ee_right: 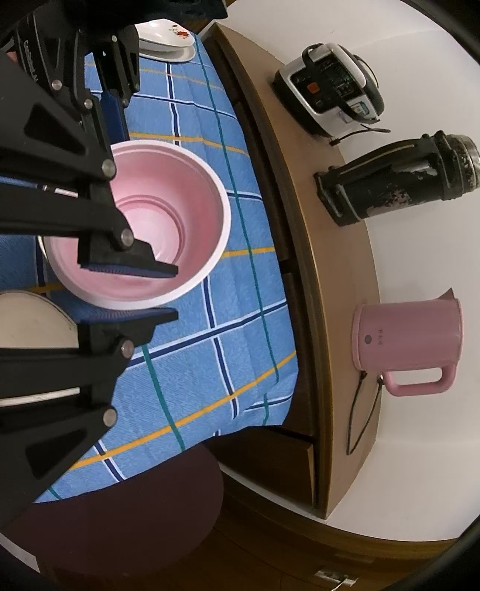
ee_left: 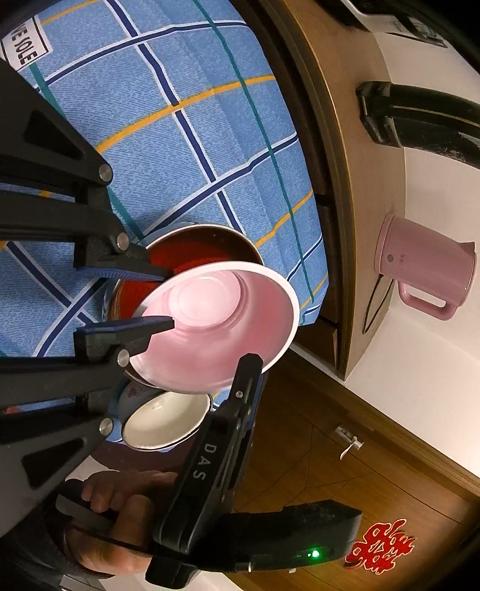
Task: Organize plates and bowls
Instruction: 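Lift and carry the pink bowl with both grippers over the steel bowl, then lower the pink bowl into the steel bowl with both grippers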
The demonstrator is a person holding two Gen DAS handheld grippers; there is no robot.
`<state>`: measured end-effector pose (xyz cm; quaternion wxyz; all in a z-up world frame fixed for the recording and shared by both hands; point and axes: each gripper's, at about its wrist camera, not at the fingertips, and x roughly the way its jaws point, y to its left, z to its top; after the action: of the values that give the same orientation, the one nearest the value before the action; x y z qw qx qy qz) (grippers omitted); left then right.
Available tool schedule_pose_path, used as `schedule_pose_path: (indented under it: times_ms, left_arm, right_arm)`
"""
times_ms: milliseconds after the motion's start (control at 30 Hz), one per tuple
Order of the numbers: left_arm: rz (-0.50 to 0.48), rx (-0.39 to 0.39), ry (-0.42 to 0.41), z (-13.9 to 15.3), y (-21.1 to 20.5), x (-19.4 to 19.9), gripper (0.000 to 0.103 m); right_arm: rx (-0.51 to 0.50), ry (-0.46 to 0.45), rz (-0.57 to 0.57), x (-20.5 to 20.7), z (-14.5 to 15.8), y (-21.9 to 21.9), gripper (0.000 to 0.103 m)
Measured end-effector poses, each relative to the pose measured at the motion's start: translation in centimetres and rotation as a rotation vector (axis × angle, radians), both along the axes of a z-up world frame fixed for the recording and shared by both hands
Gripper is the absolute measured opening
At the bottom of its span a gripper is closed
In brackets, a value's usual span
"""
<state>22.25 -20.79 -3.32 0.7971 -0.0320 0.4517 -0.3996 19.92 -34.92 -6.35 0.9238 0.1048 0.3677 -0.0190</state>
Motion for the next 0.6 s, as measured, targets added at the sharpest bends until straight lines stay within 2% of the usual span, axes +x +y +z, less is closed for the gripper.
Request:
schedule_pose_path:
  times_ms: [600]
  left_arm:
    - [0.007, -0.01, -0.019, 0.02, 0.35, -0.06, 0.019]
  right_arm:
    - [0.009, 0.023, 0.018, 0.25, -0.95, -0.2, 0.018]
